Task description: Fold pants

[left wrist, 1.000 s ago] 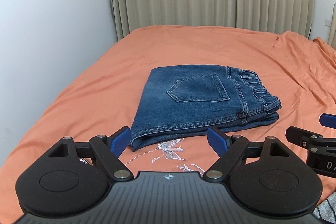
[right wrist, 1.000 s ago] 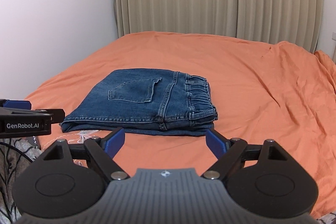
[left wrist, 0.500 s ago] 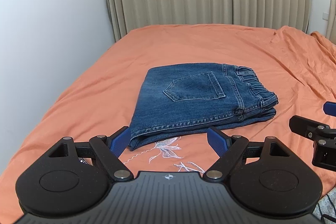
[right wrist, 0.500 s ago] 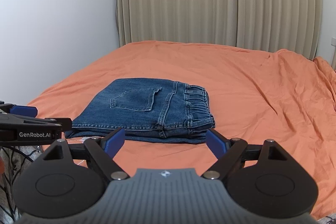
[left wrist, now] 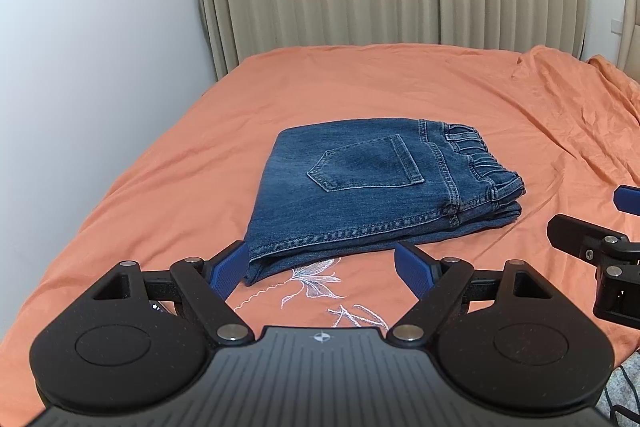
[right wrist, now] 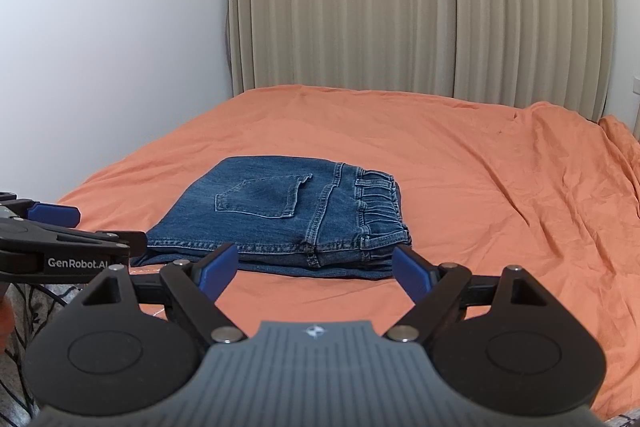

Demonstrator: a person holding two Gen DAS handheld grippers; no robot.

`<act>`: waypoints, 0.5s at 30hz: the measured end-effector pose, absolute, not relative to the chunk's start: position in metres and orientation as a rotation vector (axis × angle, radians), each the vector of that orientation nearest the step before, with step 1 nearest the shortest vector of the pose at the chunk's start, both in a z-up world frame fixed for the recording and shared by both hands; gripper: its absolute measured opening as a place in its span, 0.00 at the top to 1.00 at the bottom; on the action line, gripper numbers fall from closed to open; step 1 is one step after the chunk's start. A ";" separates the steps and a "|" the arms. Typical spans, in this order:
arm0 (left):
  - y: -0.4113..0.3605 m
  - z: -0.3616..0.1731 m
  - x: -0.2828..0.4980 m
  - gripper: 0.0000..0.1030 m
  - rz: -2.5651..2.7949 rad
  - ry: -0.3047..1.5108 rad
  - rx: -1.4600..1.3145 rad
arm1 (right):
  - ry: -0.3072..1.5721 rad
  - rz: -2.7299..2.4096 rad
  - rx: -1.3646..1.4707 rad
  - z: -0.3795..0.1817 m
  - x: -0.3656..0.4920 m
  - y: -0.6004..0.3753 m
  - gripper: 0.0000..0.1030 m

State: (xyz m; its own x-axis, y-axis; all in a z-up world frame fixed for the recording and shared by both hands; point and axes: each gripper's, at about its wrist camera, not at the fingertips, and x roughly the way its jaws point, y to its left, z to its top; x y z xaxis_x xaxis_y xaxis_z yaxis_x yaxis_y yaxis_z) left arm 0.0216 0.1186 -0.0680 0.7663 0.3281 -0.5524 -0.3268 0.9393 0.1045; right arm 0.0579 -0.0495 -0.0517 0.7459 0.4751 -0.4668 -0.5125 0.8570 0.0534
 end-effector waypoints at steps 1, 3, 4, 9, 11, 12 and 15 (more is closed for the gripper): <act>0.119 -0.068 0.021 0.07 0.355 0.600 0.002 | 0.487 0.542 -0.080 -0.051 0.057 -0.050 0.22; 0.119 -0.068 0.021 0.07 0.354 0.600 0.002 | 0.486 0.544 -0.080 -0.051 0.057 -0.050 0.22; 0.119 -0.068 0.021 0.07 0.355 0.600 0.002 | 0.486 0.544 -0.079 -0.051 0.058 -0.050 0.22; 0.119 -0.068 0.021 0.07 0.354 0.601 0.003 | 0.484 0.547 -0.078 -0.050 0.057 -0.050 0.22; 0.119 -0.068 0.021 0.07 0.356 0.600 0.003 | 0.483 0.548 -0.081 -0.050 0.056 -0.049 0.22; 0.118 -0.068 0.021 0.07 0.355 0.600 0.003 | 0.483 0.548 -0.081 -0.050 0.056 -0.049 0.22; 0.118 -0.068 0.021 0.07 0.354 0.600 0.002 | 0.482 0.549 -0.079 -0.049 0.056 -0.049 0.22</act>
State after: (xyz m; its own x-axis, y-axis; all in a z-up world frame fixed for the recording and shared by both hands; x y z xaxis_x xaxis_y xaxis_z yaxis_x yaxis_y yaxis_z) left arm 0.0208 0.1183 -0.0676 0.7668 0.3269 -0.5524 -0.3256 0.9397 0.1041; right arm 0.0556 -0.0490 -0.0494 0.7450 0.4827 -0.4604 -0.5191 0.8530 0.0544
